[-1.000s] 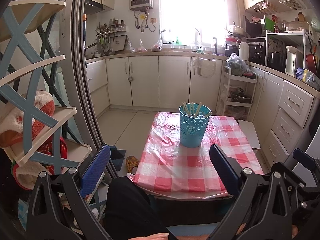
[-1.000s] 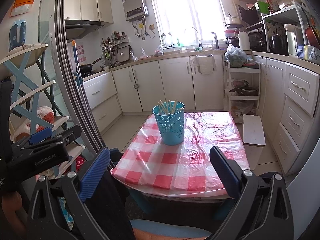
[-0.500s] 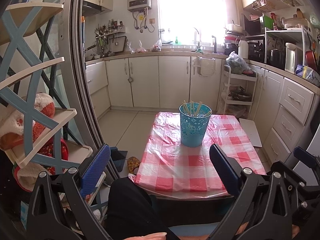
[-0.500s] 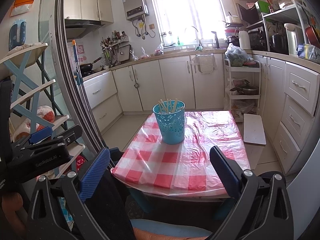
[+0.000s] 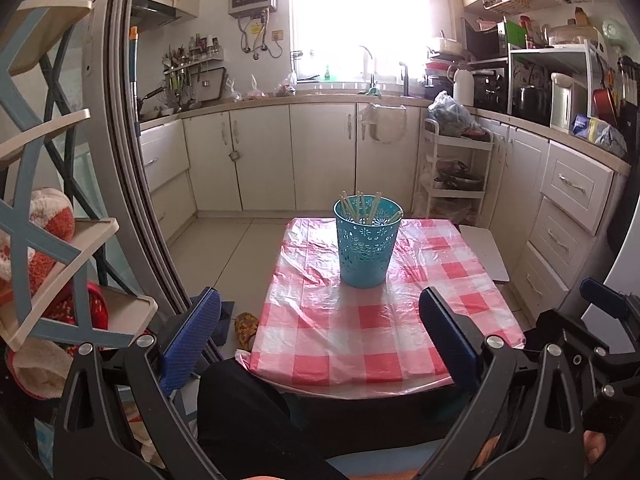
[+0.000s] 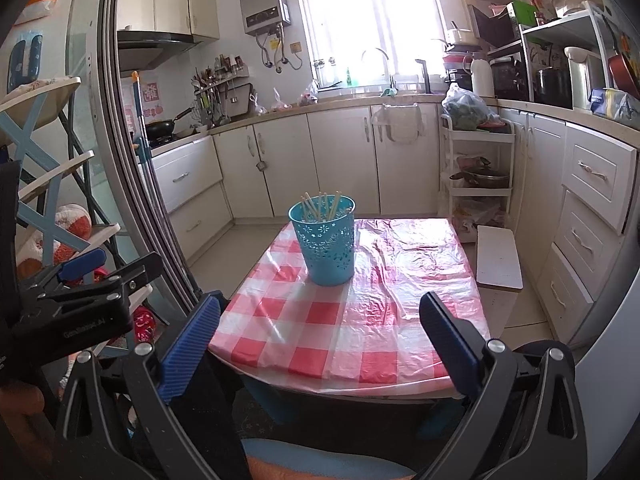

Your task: Organize utensils

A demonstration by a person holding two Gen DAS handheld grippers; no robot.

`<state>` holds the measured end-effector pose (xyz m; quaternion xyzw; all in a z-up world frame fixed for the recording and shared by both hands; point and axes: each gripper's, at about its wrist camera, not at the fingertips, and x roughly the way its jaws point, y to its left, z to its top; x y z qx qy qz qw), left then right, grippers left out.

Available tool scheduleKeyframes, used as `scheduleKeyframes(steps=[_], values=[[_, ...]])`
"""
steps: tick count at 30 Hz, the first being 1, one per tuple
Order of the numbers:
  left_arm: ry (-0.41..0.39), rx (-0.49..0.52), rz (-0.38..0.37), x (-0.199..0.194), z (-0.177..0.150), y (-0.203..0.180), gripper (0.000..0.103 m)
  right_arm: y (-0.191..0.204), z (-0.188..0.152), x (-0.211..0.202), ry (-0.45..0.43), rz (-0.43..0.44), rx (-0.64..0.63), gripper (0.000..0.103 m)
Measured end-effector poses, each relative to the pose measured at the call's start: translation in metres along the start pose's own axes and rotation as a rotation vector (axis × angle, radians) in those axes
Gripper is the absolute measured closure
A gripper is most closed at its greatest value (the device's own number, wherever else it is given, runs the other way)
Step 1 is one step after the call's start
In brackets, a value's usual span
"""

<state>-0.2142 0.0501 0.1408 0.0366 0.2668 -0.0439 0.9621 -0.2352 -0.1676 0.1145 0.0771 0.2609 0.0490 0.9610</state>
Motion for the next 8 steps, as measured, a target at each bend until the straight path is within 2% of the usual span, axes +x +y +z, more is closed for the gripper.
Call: scheduleKeyframes(steps=[3,8], values=[[0.030,0.023,0.006,0.017,0.000,-0.005,0.008,-0.010,0.001,0.020,0.027,-0.029,-0.010,0.007],[0.155,-0.017,0.006,0.064,-0.004,0.000,0.008,-0.043,0.004,0.077,0.110,-0.092,0.026,0.007]])
